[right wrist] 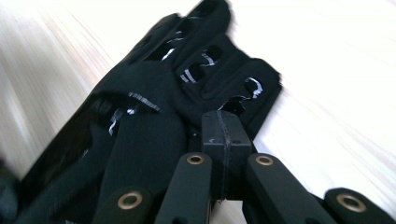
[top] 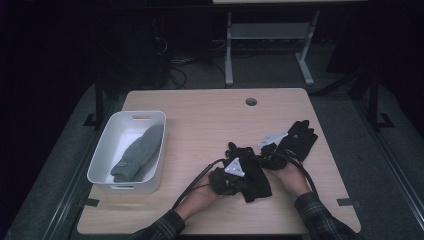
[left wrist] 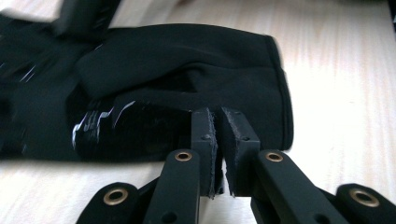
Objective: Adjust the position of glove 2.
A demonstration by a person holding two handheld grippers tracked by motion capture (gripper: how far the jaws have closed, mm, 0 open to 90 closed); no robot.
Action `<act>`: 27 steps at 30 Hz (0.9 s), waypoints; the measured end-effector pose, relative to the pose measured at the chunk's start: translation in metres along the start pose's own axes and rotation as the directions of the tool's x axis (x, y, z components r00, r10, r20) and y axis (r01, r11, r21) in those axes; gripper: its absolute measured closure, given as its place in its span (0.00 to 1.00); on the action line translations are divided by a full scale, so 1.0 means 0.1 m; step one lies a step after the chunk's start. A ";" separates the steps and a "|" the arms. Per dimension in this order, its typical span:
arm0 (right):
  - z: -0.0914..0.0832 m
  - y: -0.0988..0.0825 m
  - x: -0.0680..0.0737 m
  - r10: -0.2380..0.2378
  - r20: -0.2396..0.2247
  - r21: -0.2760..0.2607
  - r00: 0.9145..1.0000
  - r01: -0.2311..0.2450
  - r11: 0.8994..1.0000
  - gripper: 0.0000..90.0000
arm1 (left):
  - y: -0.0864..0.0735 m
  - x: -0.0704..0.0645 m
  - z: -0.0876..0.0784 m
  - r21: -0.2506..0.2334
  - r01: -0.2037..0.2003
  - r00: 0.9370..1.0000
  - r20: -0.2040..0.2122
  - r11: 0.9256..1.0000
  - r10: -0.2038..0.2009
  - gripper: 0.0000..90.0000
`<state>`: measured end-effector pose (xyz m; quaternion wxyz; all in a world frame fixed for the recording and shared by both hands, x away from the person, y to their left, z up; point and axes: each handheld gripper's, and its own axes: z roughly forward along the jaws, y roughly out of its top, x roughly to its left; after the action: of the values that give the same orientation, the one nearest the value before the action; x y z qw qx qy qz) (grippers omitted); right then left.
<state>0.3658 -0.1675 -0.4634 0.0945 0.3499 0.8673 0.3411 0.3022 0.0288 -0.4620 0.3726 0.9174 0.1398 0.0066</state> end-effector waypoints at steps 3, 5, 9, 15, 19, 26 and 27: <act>0.05 0.03 0.04 -0.012 -0.010 -0.010 1.000 0.011 1.000 1.00 | -0.01 -0.01 -0.02 -0.001 0.003 1.000 0.003 1.000 -0.003 0.90; 0.05 0.04 0.05 -0.010 -0.015 -0.012 1.000 0.010 1.000 1.00 | -0.02 -0.01 -0.05 -0.002 0.008 1.000 0.002 1.000 -0.008 0.88; -0.04 0.03 0.01 0.018 -0.013 -0.026 1.000 -0.019 0.999 0.88 | -0.09 0.00 -0.17 -0.009 0.038 0.999 -0.031 0.999 -0.039 0.74; -0.27 -0.03 -0.11 0.060 0.044 -0.057 0.997 -0.057 0.997 0.90 | -0.36 0.08 -0.45 0.006 0.093 0.989 -0.117 0.996 -0.092 0.46; -0.39 -0.10 -0.26 0.099 0.091 -0.081 0.991 -0.092 0.992 1.00 | -0.58 0.11 -0.61 0.000 0.126 0.979 -0.162 0.992 -0.125 0.33; -0.50 -0.16 -0.50 0.157 0.168 -0.090 0.973 -0.143 0.986 1.00 | -0.83 0.16 -0.74 0.009 0.167 0.964 -0.209 0.986 -0.161 0.18; -0.49 -0.17 -0.52 0.164 0.176 -0.084 0.971 -0.152 0.985 1.00 | -0.84 0.16 -0.75 0.013 0.167 0.964 -0.213 0.986 -0.160 0.18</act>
<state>0.3755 -0.2374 -0.4411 0.1582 0.4440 0.8119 0.3445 0.2879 0.1420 -0.4668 0.3408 0.9024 0.2538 0.0710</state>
